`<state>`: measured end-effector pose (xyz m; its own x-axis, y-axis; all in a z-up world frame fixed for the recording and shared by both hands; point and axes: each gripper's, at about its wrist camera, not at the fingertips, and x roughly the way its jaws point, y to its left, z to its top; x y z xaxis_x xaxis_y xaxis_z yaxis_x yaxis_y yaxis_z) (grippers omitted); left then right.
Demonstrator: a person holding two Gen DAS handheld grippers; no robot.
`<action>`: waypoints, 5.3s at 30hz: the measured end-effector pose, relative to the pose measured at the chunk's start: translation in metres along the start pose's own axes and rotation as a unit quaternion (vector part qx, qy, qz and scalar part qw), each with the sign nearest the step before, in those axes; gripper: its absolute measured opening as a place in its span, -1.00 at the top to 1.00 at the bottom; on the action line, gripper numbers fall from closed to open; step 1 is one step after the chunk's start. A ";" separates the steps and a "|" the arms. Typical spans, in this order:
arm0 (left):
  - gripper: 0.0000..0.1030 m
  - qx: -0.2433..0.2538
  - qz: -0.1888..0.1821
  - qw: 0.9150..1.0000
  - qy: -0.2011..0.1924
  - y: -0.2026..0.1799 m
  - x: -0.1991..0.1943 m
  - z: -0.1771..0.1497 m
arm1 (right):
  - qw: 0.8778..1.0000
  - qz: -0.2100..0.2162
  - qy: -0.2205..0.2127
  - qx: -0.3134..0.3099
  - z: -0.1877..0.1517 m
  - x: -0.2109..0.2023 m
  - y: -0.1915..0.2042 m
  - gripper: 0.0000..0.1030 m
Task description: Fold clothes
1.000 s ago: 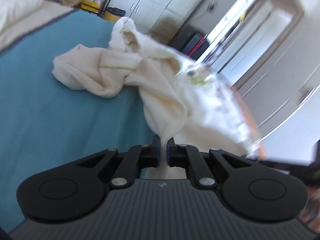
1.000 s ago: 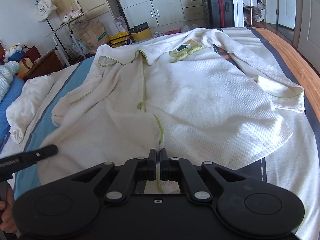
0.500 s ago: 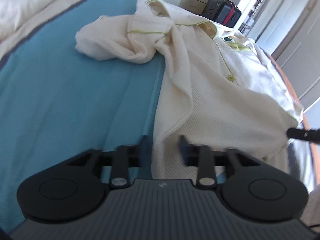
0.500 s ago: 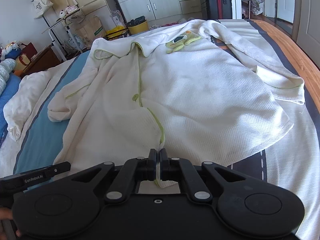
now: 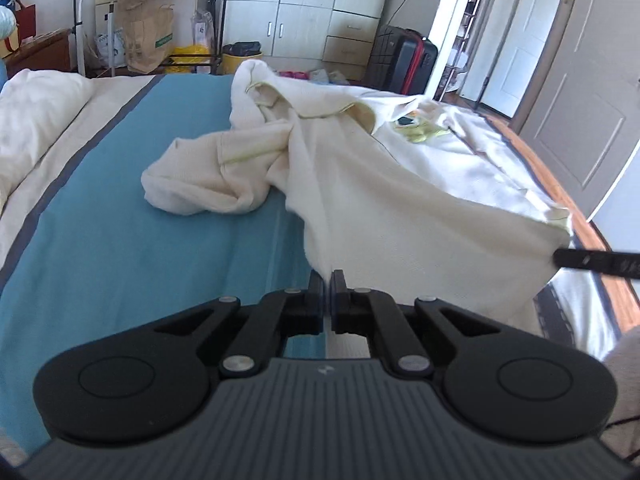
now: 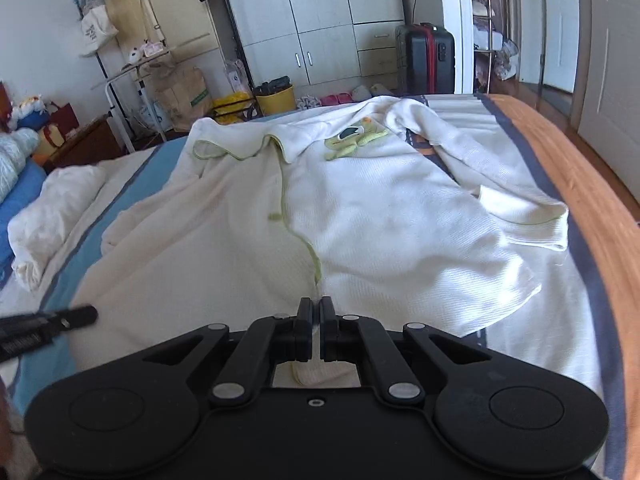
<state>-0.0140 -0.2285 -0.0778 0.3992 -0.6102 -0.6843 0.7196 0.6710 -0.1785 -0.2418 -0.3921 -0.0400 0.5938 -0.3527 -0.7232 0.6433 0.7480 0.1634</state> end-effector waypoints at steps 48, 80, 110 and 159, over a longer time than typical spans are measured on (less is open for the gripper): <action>0.03 -0.065 0.017 0.997 -0.028 0.087 0.060 0.115 | 0.969 0.243 0.043 0.015 0.105 0.101 0.113 0.23; -0.67 0.022 0.044 0.999 -0.009 0.138 0.146 0.090 | 0.992 0.102 0.026 -0.076 0.074 0.178 0.107 0.09; 0.81 -0.031 0.391 0.902 -0.181 0.270 0.142 0.173 | 0.997 0.065 0.032 -0.040 0.081 0.196 0.079 -0.10; 0.80 -0.005 -0.028 1.000 -0.013 0.157 0.154 0.107 | 0.968 0.077 0.048 -0.234 -0.046 0.029 0.208 0.09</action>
<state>0.2213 -0.2625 -0.1354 0.3738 -0.6571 -0.6546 0.7351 0.6402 -0.2229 -0.1133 -0.2210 -0.0580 0.6031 -0.1798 -0.7772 0.2478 0.9683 -0.0317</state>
